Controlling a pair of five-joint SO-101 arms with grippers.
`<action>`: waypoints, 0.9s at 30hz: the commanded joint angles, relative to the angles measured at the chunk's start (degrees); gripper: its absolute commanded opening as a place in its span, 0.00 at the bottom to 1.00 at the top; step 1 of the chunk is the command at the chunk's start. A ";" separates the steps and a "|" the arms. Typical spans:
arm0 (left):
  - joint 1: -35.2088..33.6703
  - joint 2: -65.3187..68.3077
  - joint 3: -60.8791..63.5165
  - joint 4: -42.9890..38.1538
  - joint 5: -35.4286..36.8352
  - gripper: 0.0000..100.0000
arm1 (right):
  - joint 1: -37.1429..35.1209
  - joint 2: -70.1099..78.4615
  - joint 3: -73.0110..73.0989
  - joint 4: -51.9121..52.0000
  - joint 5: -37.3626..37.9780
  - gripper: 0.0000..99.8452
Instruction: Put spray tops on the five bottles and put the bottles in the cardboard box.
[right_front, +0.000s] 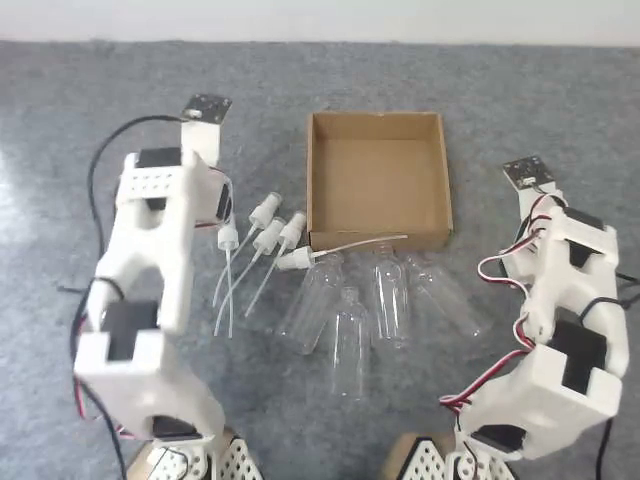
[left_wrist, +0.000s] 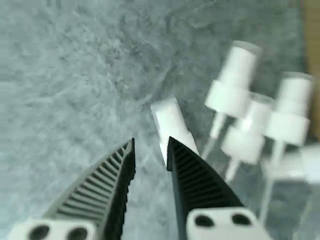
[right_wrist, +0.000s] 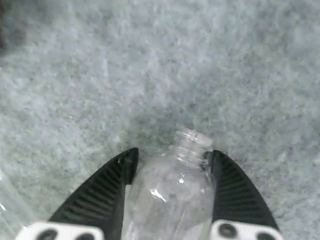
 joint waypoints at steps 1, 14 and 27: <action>0.62 3.69 -6.29 -1.23 0.88 0.14 | 0.84 -0.04 -2.37 -0.48 0.62 0.18; 1.23 2.64 -8.66 0.26 4.84 0.15 | 0.84 -0.13 -2.11 -0.40 0.62 0.25; 0.79 12.48 -9.01 0.18 4.92 0.08 | 1.36 -0.66 -2.46 3.82 2.81 0.25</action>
